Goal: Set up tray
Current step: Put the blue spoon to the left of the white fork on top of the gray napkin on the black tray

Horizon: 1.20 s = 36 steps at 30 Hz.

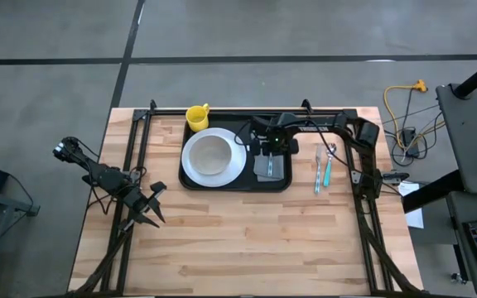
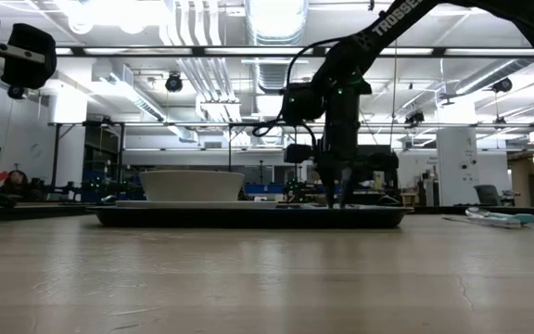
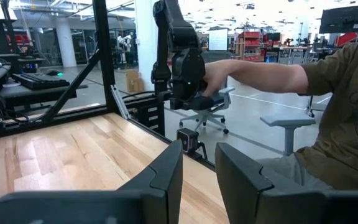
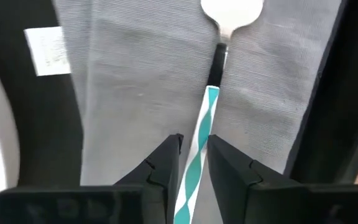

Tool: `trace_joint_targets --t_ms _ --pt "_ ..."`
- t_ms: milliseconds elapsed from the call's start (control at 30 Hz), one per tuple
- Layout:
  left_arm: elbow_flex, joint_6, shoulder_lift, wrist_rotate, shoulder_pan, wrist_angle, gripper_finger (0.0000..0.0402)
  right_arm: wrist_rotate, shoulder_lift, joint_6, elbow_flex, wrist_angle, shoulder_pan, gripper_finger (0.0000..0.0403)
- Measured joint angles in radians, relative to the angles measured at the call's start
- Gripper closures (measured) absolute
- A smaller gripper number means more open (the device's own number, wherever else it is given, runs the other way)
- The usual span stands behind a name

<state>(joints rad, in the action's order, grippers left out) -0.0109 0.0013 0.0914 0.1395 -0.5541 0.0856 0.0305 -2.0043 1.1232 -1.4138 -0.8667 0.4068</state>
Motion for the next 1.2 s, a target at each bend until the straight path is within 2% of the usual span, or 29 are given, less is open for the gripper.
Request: trace_joint_targets --t_ms 233,467,633,800,900,1000,1200 --pt "0.0 0.0 0.0 0.0 0.0 0.0 0.0324 -0.001 0.008 -0.056 -0.067 -0.105 0.0 0.0334" --pt "0.0 0.0 0.0 0.0 0.0 0.0 0.0324 0.004 0.038 -0.202 -0.098 -0.123 -0.009 0.0328" --pt "0.0 0.0 0.0 0.0 0.0 0.0 0.0324 0.002 0.06 -0.207 -0.103 -0.133 -0.021 0.0326" --pt "0.0 0.0 0.0 0.0 0.0 0.0 0.0324 -0.028 0.076 -0.149 -0.095 -0.234 -0.03 0.0332" --pt "0.0 0.0 0.0 0.0 0.0 0.0 0.0324 -0.031 0.092 -0.088 -0.071 -0.309 -0.029 0.0336" --pt "0.0 0.0 0.0 0.0 0.0 0.0 0.0324 -0.033 0.131 -0.066 -0.011 -0.312 -0.012 0.0337" --pt "0.0 0.0 0.0 0.0 0.0 0.0 0.0324 -0.05 0.278 -0.026 0.182 -0.273 0.028 0.033"
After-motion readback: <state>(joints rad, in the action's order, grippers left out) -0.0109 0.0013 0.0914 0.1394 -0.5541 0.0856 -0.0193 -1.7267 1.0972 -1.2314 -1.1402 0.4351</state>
